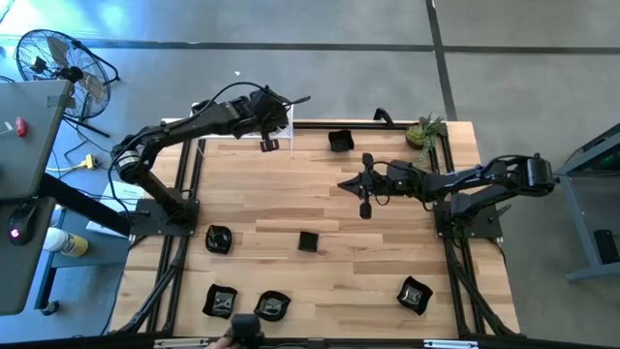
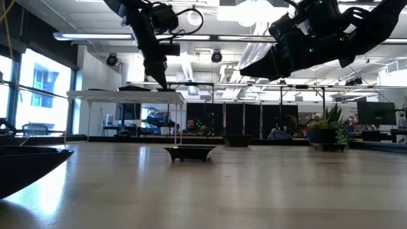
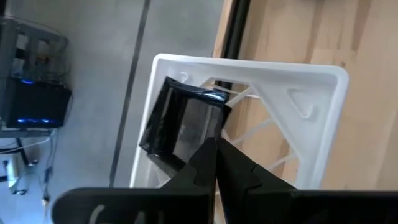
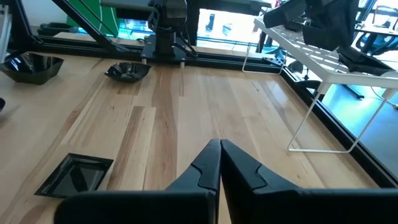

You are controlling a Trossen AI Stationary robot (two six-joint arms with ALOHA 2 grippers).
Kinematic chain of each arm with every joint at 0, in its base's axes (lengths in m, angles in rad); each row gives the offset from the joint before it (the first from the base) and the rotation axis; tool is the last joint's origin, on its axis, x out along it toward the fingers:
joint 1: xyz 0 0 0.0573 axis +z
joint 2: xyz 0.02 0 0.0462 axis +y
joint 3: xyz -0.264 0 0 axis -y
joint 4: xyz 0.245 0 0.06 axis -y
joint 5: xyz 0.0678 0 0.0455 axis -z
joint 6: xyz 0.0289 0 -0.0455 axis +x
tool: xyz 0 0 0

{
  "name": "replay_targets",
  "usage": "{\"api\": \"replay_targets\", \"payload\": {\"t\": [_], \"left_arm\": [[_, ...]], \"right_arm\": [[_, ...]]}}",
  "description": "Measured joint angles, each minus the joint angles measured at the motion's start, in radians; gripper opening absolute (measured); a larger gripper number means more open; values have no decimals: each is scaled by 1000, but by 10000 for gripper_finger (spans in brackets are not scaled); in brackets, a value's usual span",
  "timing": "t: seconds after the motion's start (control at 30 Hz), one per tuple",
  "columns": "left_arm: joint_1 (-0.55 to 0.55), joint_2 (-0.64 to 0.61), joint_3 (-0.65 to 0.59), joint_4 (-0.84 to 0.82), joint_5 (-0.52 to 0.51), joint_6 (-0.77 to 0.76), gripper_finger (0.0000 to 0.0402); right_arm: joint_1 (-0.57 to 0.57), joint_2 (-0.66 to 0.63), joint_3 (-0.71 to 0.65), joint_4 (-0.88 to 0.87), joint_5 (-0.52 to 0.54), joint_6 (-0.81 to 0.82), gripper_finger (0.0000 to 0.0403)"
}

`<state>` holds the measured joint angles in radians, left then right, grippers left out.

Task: Pick & Place Mini shaped plates
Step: Stack the black square plate on top of the black square plate on the shelf

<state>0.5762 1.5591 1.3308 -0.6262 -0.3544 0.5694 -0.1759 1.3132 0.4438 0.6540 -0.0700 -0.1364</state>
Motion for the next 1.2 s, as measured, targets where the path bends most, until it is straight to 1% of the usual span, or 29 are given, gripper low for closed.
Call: {"api": "replay_targets", "payload": {"t": [0.1, 0.33, 0.57, 0.77, 0.93, 1.03, 1.1, 1.2], "left_arm": [[0, -7, 0, 12, -10, 2, 2], [0, -7, 0, 48, 4, 7, 2], [0, 26, 0, 51, -1, 6, 2], [0, 28, 0, 60, -4, 6, 2], [0, -4, 0, 58, -14, 1, 2], [0, -26, 1, 54, -45, -20, 4], [-2, -27, 24, 21, -32, -36, 11], [0, -27, 58, -41, 33, -74, 29]], "right_arm": [[0, 0, 0, 0, 0, -1, 4], [0, 0, 0, 0, -1, -2, 5], [0, 0, 0, 0, -2, -2, 2], [0, 0, 0, -3, -6, -2, 6], [0, 0, 0, -3, -6, -2, 4], [0, 0, 0, -3, -6, -2, 2], [0, 0, 0, -3, -6, -2, 2], [0, 0, 0, -3, -6, -2, 6]]}}
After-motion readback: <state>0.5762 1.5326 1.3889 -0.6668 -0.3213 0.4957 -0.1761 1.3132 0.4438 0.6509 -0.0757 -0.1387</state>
